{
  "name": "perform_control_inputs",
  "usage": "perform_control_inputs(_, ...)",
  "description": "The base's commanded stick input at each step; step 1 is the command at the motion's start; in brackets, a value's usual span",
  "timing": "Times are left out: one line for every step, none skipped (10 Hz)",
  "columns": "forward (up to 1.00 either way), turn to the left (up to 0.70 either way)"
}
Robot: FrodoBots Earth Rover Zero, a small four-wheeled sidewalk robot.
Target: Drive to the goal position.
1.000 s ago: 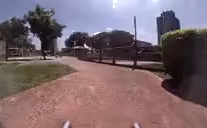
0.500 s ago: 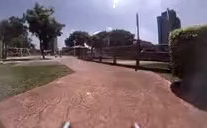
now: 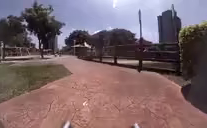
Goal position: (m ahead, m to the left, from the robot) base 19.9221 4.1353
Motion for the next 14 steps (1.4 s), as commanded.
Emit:
perform_control_inputs(0.70, 0.00)
perform_control_inputs(0.70, 0.00)
perform_control_inputs(0.70, 0.00)
perform_control_inputs(0.70, 0.00)
perform_control_inputs(0.70, 0.00)
perform_control_inputs(0.70, 0.00)
perform_control_inputs(0.70, 0.08)
perform_control_inputs(0.70, 0.15)
perform_control_inputs(0.70, 0.31)
perform_control_inputs(0.70, 0.35)
perform_control_inputs(0.70, 0.35)
perform_control_inputs(0.70, 0.35)
perform_control_inputs(0.70, 0.35)
perform_control_inputs(0.70, 0.35)
